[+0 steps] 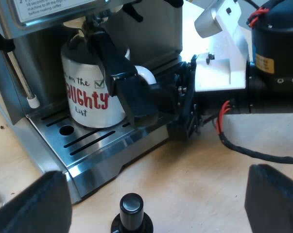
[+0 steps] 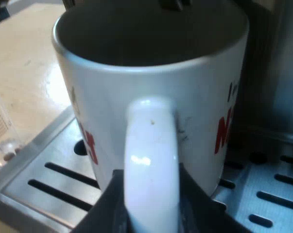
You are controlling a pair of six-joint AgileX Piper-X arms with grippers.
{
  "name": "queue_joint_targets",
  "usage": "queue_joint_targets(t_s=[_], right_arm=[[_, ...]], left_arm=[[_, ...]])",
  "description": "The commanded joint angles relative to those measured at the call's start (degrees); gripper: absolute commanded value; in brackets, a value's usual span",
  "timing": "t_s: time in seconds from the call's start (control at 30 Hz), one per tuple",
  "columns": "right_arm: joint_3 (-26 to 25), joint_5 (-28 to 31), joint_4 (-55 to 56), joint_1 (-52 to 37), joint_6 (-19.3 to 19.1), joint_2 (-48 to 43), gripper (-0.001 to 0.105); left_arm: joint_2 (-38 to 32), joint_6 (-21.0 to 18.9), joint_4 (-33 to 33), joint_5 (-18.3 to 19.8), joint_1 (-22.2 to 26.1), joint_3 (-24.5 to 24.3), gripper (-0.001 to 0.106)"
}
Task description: Remove mug from coffee machine
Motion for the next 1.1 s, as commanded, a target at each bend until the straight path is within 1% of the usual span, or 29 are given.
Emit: queue_joint_targets(t_s=[0.03, 0.43, 0.73, 0.9, 1.1], right_arm=[[-0.3, -0.3, 2.4, -0.1, -0.9, -1.9, 0.000], [-0.1, -0.3, 12.5, 0.1, -0.9, -7.3, 0.000], [3.1, 0.2, 14.4, 1.9, -0.8, -11.0, 0.000], [5.1, 7.1, 14.4, 5.6, -0.8, -12.9, 0.000], [7.5, 9.9, 14.3, 7.6, -0.6, -15.6, 0.000]], left_arm=[[0.0, -0.1, -0.6, 0.4, -0.2, -0.1, 0.079], [0.0, -0.1, -0.6, 0.4, -0.2, -0.1, 0.079], [0.0, -0.1, -0.6, 0.4, -0.2, -0.1, 0.079], [0.0, -0.1, -0.6, 0.4, -0.2, -0.1, 0.079], [0.0, -0.1, -0.6, 0.4, -0.2, -0.1, 0.079]])
